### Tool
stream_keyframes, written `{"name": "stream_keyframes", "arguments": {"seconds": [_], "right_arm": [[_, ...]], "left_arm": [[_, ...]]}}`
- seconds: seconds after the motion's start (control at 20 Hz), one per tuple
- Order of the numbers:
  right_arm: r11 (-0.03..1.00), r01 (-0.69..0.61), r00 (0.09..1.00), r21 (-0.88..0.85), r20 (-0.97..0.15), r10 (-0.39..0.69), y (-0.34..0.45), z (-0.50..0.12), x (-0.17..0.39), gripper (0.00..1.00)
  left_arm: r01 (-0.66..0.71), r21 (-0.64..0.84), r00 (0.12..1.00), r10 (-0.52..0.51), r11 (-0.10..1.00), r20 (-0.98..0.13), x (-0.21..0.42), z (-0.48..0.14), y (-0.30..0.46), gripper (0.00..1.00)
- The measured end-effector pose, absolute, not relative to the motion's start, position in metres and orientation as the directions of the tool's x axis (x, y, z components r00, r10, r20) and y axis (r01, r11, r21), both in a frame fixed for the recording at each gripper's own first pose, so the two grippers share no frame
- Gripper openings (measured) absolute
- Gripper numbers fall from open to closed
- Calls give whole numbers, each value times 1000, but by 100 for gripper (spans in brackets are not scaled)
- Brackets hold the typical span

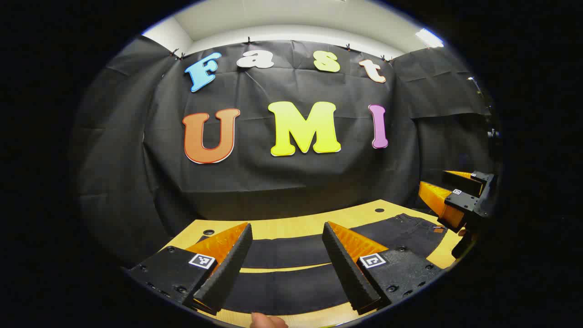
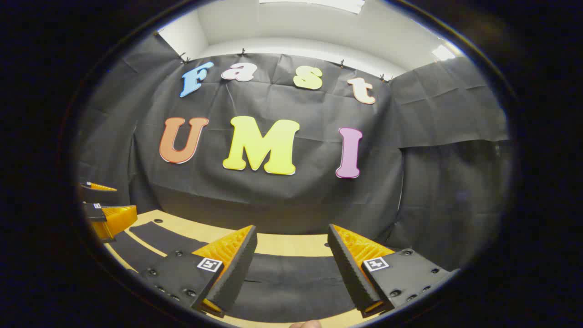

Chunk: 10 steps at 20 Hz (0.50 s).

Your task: Grasp the waist and the cuffs of the jeans and fold them to make the two legs overlap; first hold the waist and fold one-third of the jeans toward the cuffs, then hold the cuffs and fold the remaining one-third in the same direction to finish folding.

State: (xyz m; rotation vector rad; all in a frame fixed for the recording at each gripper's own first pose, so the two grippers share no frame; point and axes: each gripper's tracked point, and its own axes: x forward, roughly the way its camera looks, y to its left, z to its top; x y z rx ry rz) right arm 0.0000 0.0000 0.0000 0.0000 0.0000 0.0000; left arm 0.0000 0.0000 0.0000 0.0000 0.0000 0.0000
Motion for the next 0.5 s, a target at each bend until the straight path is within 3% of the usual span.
{"name": "stream_keyframes", "arguments": {"seconds": [0.15, 0.5], "right_arm": [[1000, -7, 1000, 4, -5, 7, 1, 0, 4, 94], [999, -34, 999, -2, -15, 34, 14, -5, 9, 97]], "left_arm": [[-23, -4, 1000, 23, 1000, 14, 0, 4, 10, 100], [-32, 5, 999, 32, 999, -5, 3, -5, 16, 99]]}}
